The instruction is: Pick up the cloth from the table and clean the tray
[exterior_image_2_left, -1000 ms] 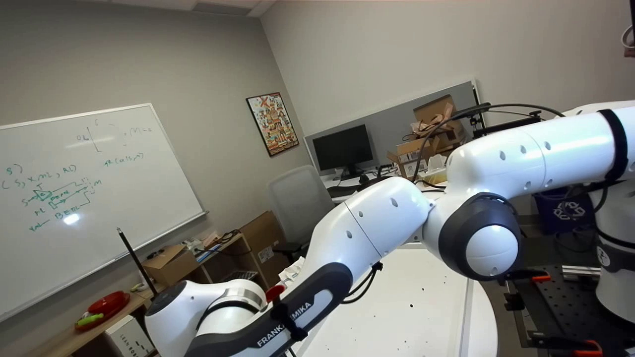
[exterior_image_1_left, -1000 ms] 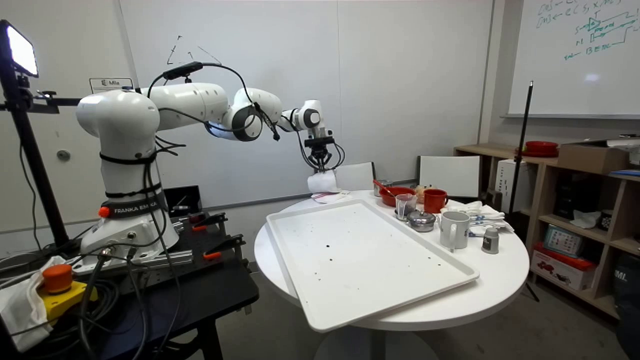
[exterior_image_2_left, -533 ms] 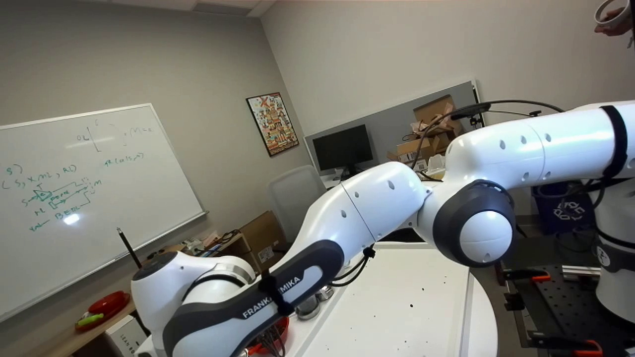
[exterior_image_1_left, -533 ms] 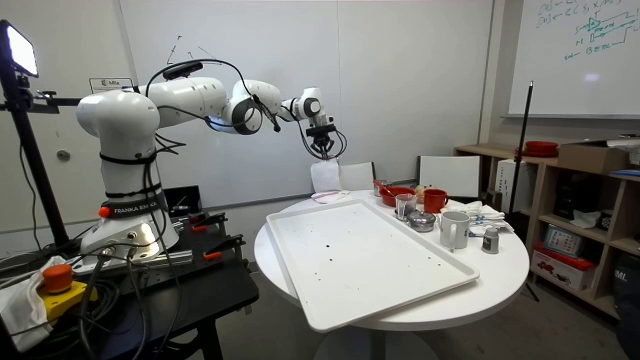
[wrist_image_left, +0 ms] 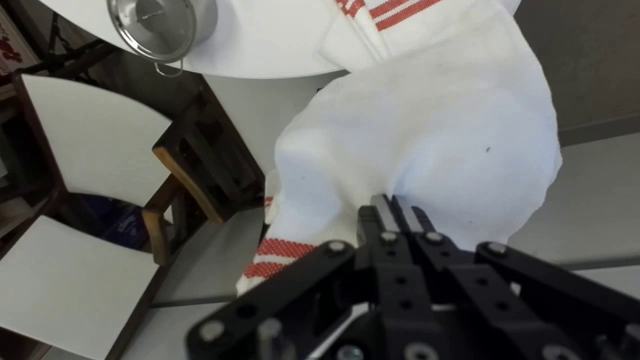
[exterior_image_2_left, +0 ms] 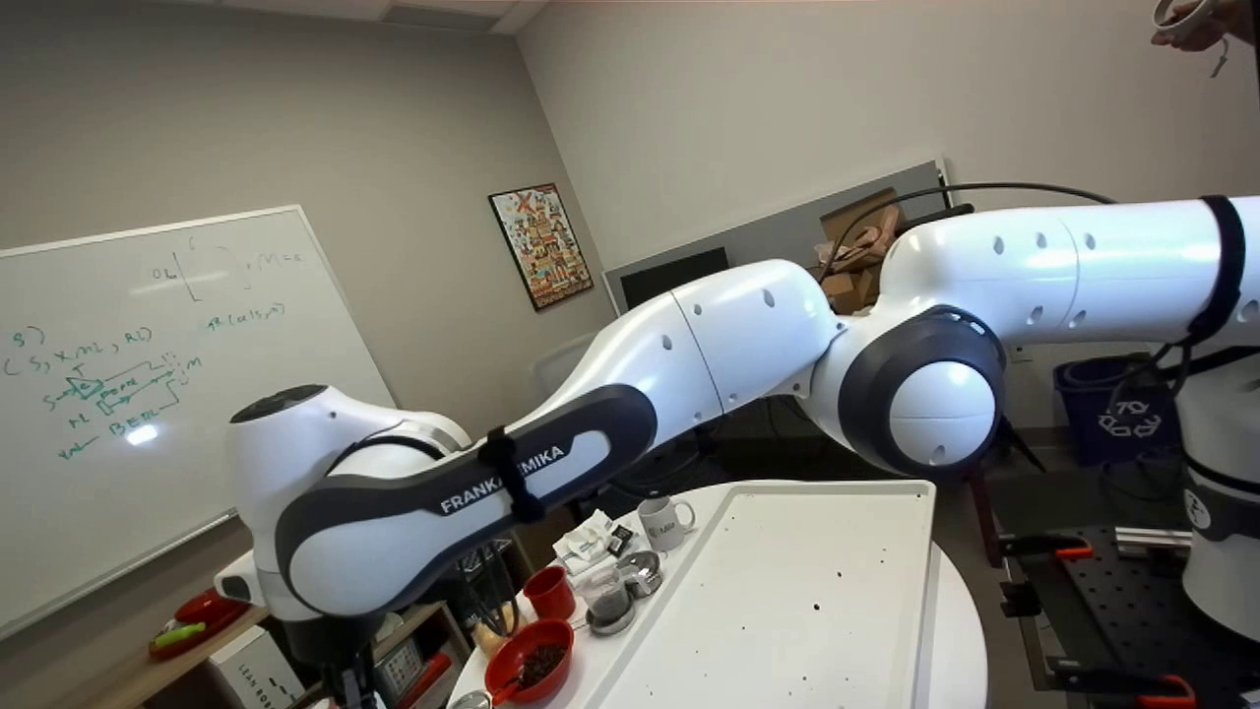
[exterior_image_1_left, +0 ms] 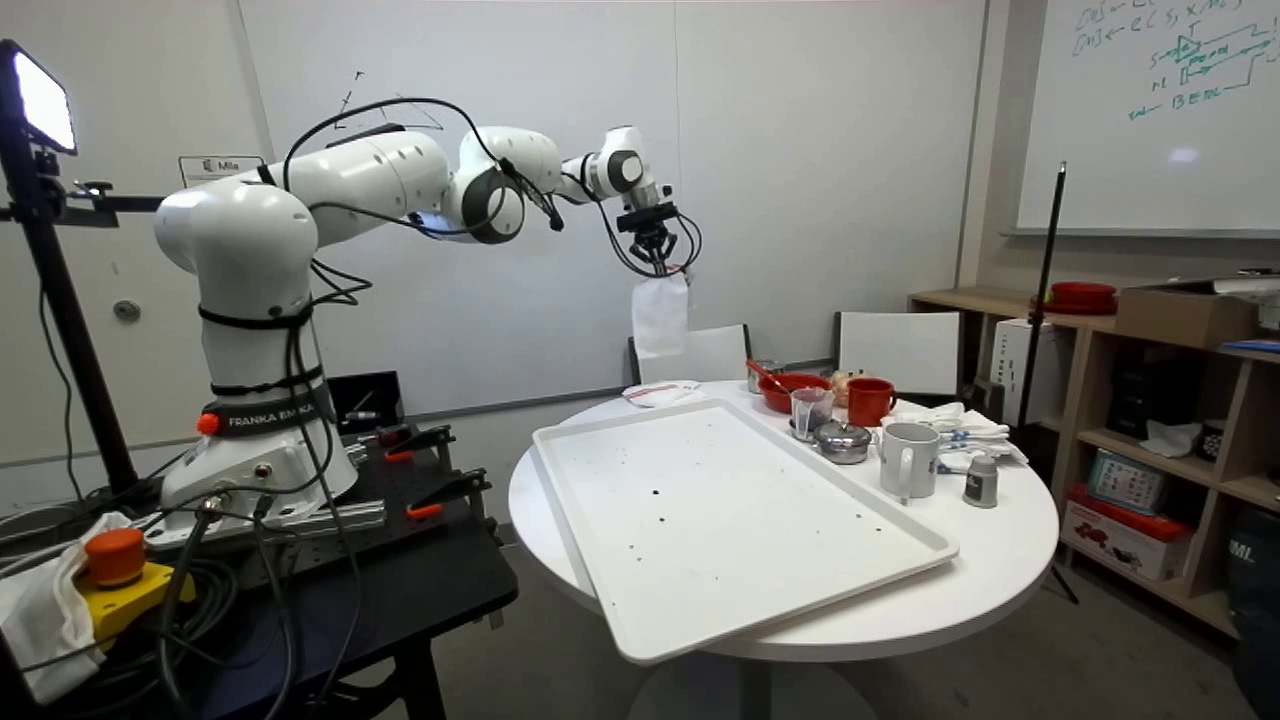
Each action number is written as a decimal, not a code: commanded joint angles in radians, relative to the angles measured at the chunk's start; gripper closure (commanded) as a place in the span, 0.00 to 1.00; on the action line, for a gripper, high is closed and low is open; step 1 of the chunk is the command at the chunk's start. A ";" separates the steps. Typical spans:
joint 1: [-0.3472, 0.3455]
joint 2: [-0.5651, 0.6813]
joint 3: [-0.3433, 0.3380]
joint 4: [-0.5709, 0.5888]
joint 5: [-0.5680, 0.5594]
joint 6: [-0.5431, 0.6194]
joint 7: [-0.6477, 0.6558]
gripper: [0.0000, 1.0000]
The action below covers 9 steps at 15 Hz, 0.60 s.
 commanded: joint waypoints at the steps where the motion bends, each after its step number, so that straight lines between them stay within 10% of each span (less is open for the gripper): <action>1: -0.021 -0.041 -0.013 -0.015 0.029 0.031 0.032 0.99; 9: -0.125 -0.055 0.005 -0.044 0.100 0.005 0.126 0.99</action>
